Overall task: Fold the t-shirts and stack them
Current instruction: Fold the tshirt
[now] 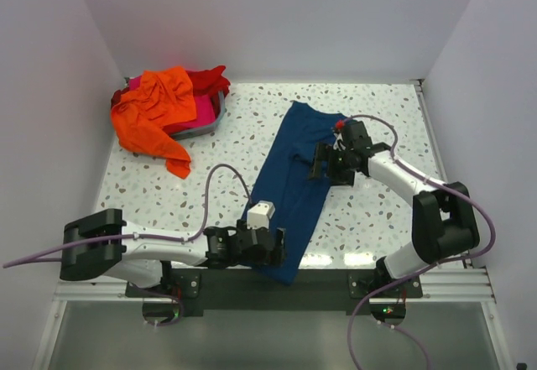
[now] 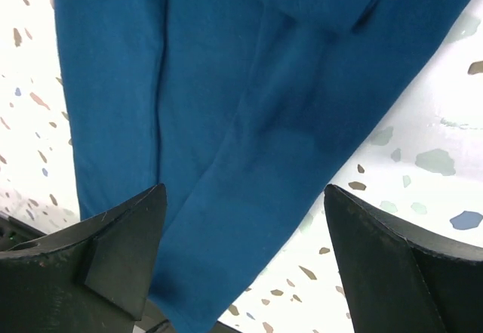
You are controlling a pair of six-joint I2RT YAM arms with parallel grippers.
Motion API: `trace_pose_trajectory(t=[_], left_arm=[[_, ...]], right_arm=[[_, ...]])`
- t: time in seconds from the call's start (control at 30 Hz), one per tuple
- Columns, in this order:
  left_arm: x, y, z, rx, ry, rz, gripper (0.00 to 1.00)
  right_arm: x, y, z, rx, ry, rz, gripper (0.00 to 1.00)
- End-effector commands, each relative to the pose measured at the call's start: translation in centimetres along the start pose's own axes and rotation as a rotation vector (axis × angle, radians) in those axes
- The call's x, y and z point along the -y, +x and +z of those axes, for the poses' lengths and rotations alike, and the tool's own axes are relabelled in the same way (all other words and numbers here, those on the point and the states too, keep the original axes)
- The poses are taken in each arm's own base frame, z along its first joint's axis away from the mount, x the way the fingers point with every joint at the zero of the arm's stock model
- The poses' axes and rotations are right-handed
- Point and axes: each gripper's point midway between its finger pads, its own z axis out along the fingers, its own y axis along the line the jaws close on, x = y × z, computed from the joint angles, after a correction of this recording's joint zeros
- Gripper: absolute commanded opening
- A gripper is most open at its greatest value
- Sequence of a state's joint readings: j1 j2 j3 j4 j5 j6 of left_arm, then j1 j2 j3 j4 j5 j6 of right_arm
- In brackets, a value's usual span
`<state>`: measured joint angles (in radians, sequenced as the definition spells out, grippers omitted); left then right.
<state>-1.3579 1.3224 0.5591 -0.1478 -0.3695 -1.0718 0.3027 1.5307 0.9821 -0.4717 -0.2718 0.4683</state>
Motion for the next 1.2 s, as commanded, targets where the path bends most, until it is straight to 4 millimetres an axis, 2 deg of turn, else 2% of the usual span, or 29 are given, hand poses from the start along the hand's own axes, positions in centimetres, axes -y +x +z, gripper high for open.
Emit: trace_pose_trajectory(t=[0.0, 0.17, 0.3, 0.47, 0.5, 0.53, 0.67, 0.83, 0.97, 1.0, 1.1, 1.13, 1.17], left_arm=[[2.3, 0.8, 0.5, -0.028, 0.069, -0.044, 1.00], [4.3, 1.4, 0.5, -0.043, 0.095, -0.040, 1.00], [5.4, 2.3, 0.9, -0.064, 0.093, -0.025, 1.00], [6.8, 2.4, 1.1, -0.069, 0.115, -0.025, 1.00], [7.0, 2.6, 1.2, -0.073, 0.116, -0.021, 1.00], [7.5, 2.3, 1.1, -0.070, 0.127, -0.024, 1.00], [9.0, 1.3, 0.7, -0.053, 0.158, -0.020, 1.00], [9.7, -0.1, 0.0, -0.024, 0.153, -0.010, 1.00], [9.4, -1.3, -0.6, 0.010, 0.118, 0.009, 1.00], [9.3, -2.0, -1.0, 0.035, 0.109, 0.010, 1.00], [8.6, -3.4, -2.1, 0.079, 0.082, 0.007, 1.00], [7.9, -3.4, -2.4, 0.080, 0.062, 0.009, 1.00], [7.7, -3.7, -2.9, 0.091, 0.066, 0.001, 1.00]], right_arm=[[-0.4, -0.8, 0.5, 0.067, -0.014, -0.002, 0.88], [0.3, -0.9, 1.7, 0.052, 0.016, -0.010, 0.88], [1.6, -1.5, 3.2, 0.032, 0.086, -0.021, 0.88], [2.6, -2.1, 5.1, 0.000, 0.134, -0.023, 0.88], [2.5, -2.7, 5.3, 0.006, 0.138, -0.029, 0.88], [3.3, -2.5, 6.1, -0.011, 0.170, -0.025, 0.88], [4.0, -3.1, 7.8, -0.037, 0.208, -0.025, 0.87], [2.8, -5.1, 8.9, -0.031, 0.186, -0.025, 0.87], [1.1, -6.8, 8.1, -0.007, 0.136, -0.041, 0.87], [0.1, -7.5, 6.9, 0.020, 0.108, -0.054, 0.87], [-1.0, -8.0, 4.4, 0.063, 0.083, -0.067, 0.88], [-2.0, -8.7, 2.1, 0.116, 0.063, -0.081, 0.88], [-2.3, -8.8, 0.9, 0.137, 0.059, -0.080, 0.88]])
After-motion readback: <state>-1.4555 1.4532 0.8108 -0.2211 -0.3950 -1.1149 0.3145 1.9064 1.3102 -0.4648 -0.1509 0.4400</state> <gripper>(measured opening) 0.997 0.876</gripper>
